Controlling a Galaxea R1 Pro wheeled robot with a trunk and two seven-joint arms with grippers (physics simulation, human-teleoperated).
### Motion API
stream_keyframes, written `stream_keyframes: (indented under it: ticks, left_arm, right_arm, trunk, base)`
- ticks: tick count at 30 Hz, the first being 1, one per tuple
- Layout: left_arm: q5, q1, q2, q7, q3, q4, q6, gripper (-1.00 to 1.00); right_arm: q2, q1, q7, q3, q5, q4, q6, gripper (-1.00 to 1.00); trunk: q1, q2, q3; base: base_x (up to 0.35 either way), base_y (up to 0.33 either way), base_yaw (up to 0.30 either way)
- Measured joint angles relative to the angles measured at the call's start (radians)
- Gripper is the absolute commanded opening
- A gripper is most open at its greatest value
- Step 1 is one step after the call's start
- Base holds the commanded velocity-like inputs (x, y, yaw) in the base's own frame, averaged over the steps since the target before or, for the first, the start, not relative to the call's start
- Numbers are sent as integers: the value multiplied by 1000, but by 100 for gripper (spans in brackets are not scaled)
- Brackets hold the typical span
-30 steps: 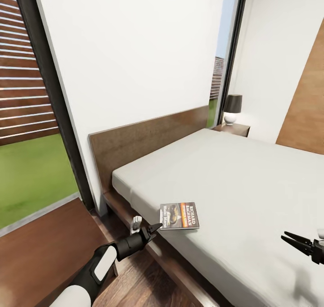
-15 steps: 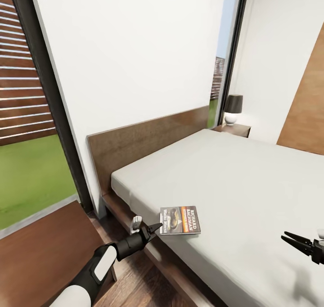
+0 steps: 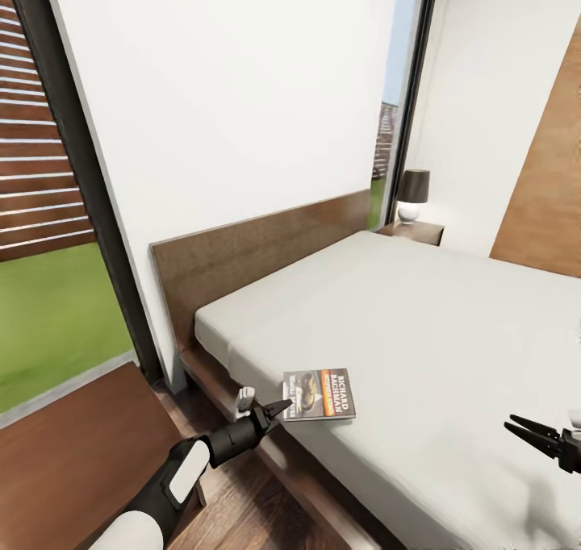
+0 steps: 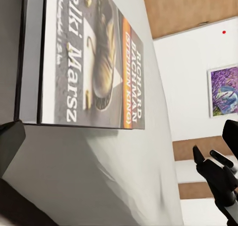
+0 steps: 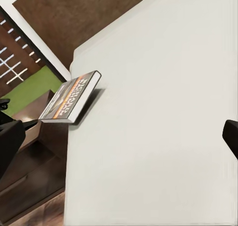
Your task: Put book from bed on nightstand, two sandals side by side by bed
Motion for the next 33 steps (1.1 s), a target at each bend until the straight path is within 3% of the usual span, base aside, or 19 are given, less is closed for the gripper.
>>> stream_keyframes:
  ticks: [25,33]
  left_arm:
    - [7,0,7,-6,5,1,-3,100]
    - [8,0,22,-6,6,0,-3,100]
  right_arm:
    - [0,0,0,0,0,0,0,100]
    - [0,0,0,0,0,0,0,100]
  trunk:
    - [0,0,0]
    - [0,0,0]
  base:
    - [0,0,-6]
    - [0,0,0]
